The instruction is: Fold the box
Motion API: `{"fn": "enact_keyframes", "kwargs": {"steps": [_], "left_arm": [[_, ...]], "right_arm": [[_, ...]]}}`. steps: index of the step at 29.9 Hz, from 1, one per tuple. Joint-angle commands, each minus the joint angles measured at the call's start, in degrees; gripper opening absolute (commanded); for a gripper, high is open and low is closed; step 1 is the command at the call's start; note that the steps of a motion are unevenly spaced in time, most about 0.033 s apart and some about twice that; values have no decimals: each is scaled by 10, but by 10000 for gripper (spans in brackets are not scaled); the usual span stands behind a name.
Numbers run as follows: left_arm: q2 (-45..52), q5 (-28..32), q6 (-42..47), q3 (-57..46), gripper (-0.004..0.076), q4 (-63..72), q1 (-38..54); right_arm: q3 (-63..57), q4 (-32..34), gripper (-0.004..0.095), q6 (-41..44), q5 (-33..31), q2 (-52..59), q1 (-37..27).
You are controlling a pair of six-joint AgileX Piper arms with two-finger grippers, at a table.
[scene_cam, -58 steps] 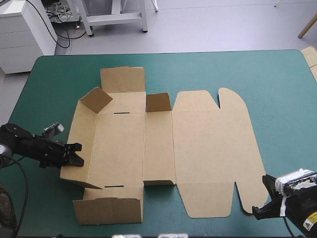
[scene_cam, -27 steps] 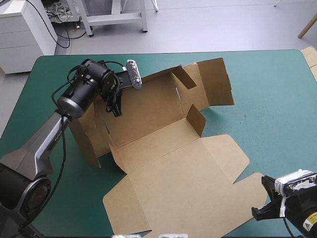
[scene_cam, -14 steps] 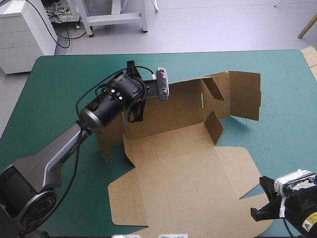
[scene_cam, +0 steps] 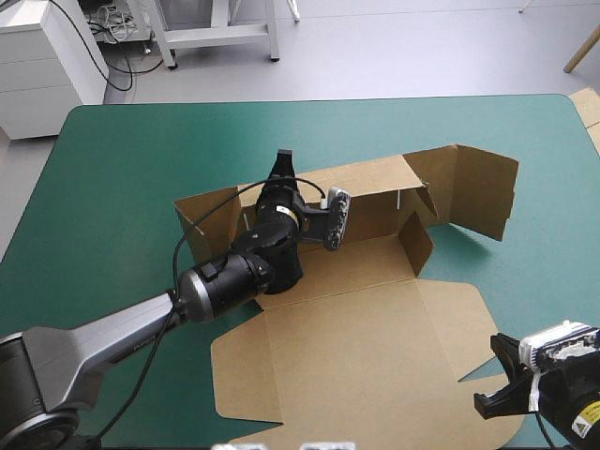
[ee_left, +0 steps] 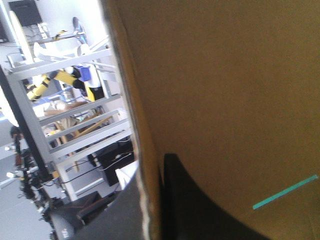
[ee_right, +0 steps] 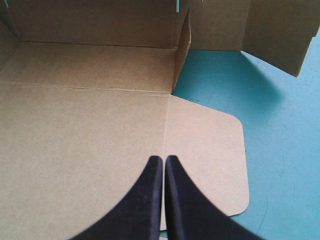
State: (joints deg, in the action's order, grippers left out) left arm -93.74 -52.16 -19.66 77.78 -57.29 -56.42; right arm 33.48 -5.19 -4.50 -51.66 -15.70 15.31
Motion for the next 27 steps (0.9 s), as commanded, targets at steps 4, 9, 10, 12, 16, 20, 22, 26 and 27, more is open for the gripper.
{"fn": "enact_keyframes", "kwargs": {"steps": [4, 9, 10, 12, 16, 20, 22, 26, 27], "left_arm": [[48, 38, 118, -71, -8, -159, -44], [88, 54, 183, -127, -8, -231, -43], [95, 62, 186, -134, -8, -233, -42], [109, 97, 185, -149, -8, -235, -32], [115, 166, 205, -164, -8, -273, 10], [115, 198, 216, -164, -8, -276, 49], [115, 196, 224, -164, -8, -276, 49], [115, 190, 259, -164, -8, -273, 48], [115, 189, 263, -164, -8, -271, 48]], "right_arm": [[13, -4, -2, -1, 35, -6, -2], [13, -4, -2, -1, 35, -6, -2], [13, -4, -2, -1, 35, -6, -2], [13, -4, -2, -1, 35, -6, -2], [13, -4, -2, -1, 35, -6, -2], [13, -6, -2, -1, 35, -6, -2], [13, -9, -2, -1, 35, -6, -2], [13, -11, -2, -1, 35, -6, -2], [13, -11, -1, -1, 35, -6, -2]]}}
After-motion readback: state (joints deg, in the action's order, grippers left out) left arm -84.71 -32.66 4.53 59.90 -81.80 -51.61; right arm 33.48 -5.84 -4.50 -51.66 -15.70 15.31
